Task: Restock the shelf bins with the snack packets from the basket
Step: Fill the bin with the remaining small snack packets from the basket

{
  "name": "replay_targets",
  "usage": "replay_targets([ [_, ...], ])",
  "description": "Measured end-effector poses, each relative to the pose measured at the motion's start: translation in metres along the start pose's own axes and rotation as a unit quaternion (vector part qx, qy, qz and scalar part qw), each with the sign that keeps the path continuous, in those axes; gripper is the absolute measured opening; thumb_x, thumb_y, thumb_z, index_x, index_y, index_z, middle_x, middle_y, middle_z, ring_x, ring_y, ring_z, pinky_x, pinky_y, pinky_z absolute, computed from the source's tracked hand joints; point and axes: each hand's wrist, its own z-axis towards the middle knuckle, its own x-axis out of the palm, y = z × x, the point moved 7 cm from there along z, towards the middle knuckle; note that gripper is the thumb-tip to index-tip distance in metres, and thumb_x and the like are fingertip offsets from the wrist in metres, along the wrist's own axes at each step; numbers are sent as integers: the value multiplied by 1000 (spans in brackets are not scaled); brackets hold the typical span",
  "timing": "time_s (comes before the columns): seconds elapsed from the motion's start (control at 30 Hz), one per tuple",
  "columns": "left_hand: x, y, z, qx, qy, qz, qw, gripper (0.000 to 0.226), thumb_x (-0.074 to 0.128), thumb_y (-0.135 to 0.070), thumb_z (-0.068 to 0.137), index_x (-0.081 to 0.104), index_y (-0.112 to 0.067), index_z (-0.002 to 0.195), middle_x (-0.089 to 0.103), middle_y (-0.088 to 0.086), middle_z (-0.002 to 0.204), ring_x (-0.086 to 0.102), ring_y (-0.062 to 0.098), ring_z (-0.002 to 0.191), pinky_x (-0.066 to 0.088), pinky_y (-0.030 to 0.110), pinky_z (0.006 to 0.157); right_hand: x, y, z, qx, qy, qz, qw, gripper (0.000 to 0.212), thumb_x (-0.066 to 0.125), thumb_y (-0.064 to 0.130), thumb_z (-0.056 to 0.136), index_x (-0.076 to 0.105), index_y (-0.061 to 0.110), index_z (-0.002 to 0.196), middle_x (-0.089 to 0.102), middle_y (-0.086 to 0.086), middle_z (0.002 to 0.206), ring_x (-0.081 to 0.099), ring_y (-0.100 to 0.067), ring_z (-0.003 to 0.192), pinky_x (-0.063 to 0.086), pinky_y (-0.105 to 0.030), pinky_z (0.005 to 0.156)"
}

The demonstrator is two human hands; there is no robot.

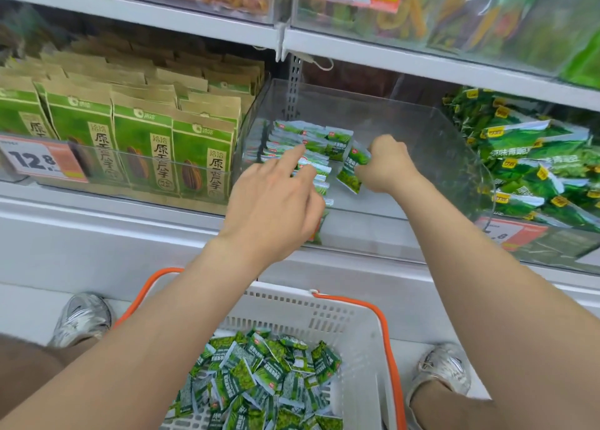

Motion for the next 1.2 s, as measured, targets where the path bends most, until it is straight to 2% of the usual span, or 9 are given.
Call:
replay_targets([
  [0.03, 2, -1, 0, -2, -1, 6, 1000, 47, 31, -34, 96, 72, -15, 111, 63, 8, 141, 67, 35, 101, 47, 42, 79, 3, 1, 9, 5, 5, -25, 1000, 9, 62, 6, 90, 58, 2, 97, 56, -18, 102, 59, -40, 104, 44, -33, 71],
  [0.13, 4, -2, -1, -4, -17, -3, 1000, 39, 32, -30, 95, 68, -15, 99, 68, 3, 101, 64, 31, 85, 42, 42, 67, 11, 10, 37, 11, 26, -92, 995, 49, 59, 2, 88, 54, -2, 136, 57, -21, 133, 50, -38, 132, 50, -36, 93],
  [0.2, 1, -1, -3, -1, -40, -14, 999, 34, 35, -28, 95, 66, -15, 93, 63, 3, 91, 60, 29, 79, 41, 43, 65, 16, 17, 54, 15, 27, -104, 994, 56, 60, 1, 88, 50, -1, 143, 53, -21, 141, 46, -38, 137, 49, -37, 99],
  [0.37, 1, -1, -3, 8, -49, -25, 998, 31, 36, -27, 96, 63, -13, 93, 59, 5, 96, 55, 30, 85, 41, 45, 68, 22, 34, 82, 8, -14, -94, 995, 57, 82, 9, 84, 56, -3, 134, 56, -21, 138, 48, -39, 135, 51, -39, 96],
  [0.57, -3, -1, -6, 11, -80, 8, 997, 19, 41, -25, 100, 55, -13, 95, 49, 7, 95, 44, 29, 82, 34, 43, 69, 21, 16, 78, 64, -55, -33, 996, 45, 88, 16, 74, 67, 10, 114, 66, -14, 120, 69, -39, 104, 61, -48, 85],
  [0.7, -8, -4, -8, 26, -94, 54, 994, 28, 35, -29, 108, 55, -13, 98, 51, 9, 98, 43, 31, 86, 35, 45, 72, 10, 15, 70, 53, -46, -10, 997, 54, 83, 20, 85, 57, 4, 129, 60, -19, 131, 60, -37, 122, 55, -35, 89],
  [0.97, -1, -14, -27, 72, -95, 0, 993, 36, 43, -45, 109, 63, -19, 94, 58, 1, 87, 52, 29, 83, 38, 41, 72, 29, 9, 33, -50, 138, 62, 987, 52, 52, 8, 102, 42, 15, 153, 51, -16, 145, 55, -26, 117, 38, -22, 82],
  [1.1, -1, -13, -26, 74, -80, -14, 994, 29, 49, -45, 103, 61, -21, 93, 61, -2, 85, 52, 28, 84, 36, 41, 70, 1, 16, 4, -61, 47, 73, 994, 48, 46, 3, 96, 61, 11, 141, 60, -19, 141, 54, -34, 131, 42, -23, 94],
  [1.2, -2, -12, -25, 58, -63, -27, 996, 26, 48, -44, 102, 60, -23, 92, 61, -5, 86, 51, 27, 85, 33, 40, 71, -27, 30, -27, -85, -55, 94, 990, 37, 44, 6, 89, 76, 6, 106, 73, -21, 111, 62, -41, 112, 54, -38, 92],
])
